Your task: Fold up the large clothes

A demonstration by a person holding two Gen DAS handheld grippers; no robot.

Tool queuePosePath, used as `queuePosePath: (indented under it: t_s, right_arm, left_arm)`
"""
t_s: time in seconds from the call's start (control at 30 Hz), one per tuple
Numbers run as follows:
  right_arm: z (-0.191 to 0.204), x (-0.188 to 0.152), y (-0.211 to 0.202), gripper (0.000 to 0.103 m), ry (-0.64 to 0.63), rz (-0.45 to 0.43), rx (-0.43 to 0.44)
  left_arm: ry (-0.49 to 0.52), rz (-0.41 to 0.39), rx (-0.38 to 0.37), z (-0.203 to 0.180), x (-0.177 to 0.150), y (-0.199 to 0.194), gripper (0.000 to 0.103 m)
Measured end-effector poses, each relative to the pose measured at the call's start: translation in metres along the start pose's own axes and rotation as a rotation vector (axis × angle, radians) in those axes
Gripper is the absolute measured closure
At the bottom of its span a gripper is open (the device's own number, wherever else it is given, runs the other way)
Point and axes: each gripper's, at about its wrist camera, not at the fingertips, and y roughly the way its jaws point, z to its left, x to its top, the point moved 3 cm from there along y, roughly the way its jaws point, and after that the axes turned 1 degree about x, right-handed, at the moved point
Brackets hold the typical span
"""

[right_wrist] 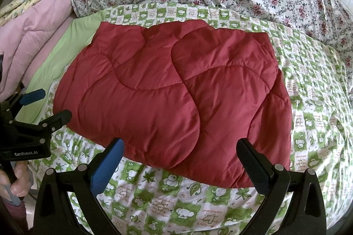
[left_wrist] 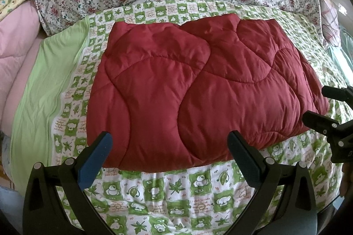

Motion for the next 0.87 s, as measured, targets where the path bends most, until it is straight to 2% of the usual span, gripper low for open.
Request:
queuePosePath:
  t_s: [0.57, 0.87]
  right_arm:
    - [-0.01, 0.002, 0.003, 0.001, 0.029, -0.006, -0.002]
    - [-0.01, 0.003, 0.003, 0.001, 0.03, -0.012, 0.004]
  left_arm:
    - [-0.048, 0.007, 0.009, 0.014, 0.006, 0.007, 0.0]
    - [-0.052, 0.002, -0.03, 0.011, 0.004, 0.005, 0.0]
